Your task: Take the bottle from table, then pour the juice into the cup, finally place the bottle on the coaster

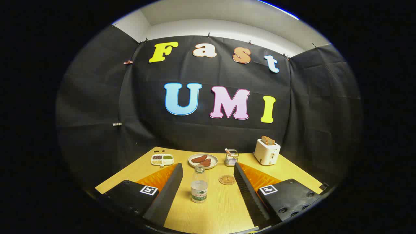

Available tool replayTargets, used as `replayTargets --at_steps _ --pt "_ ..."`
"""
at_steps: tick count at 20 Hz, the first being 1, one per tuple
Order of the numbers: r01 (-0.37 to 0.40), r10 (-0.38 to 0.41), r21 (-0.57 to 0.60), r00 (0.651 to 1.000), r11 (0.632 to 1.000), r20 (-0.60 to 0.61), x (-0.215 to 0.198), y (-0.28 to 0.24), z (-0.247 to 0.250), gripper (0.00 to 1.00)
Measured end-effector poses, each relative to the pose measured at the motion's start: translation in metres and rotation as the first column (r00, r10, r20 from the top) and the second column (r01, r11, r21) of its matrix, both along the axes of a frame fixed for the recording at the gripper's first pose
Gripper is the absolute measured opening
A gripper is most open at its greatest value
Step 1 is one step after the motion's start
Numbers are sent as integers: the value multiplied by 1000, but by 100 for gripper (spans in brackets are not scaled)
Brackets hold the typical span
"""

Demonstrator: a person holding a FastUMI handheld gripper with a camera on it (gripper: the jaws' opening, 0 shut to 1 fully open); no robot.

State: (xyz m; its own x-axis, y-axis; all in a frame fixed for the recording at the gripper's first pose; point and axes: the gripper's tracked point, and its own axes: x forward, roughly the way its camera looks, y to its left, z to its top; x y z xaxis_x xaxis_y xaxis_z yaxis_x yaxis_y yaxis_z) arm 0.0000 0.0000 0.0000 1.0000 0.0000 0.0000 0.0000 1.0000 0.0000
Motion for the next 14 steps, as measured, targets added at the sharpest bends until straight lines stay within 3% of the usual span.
replayTargets --at_steps 5,14 --pt "-27 27 40 1000 999 1 -3 23 -9 97" --pt "1 0 48 999 999 -38 10 34 -37 97"
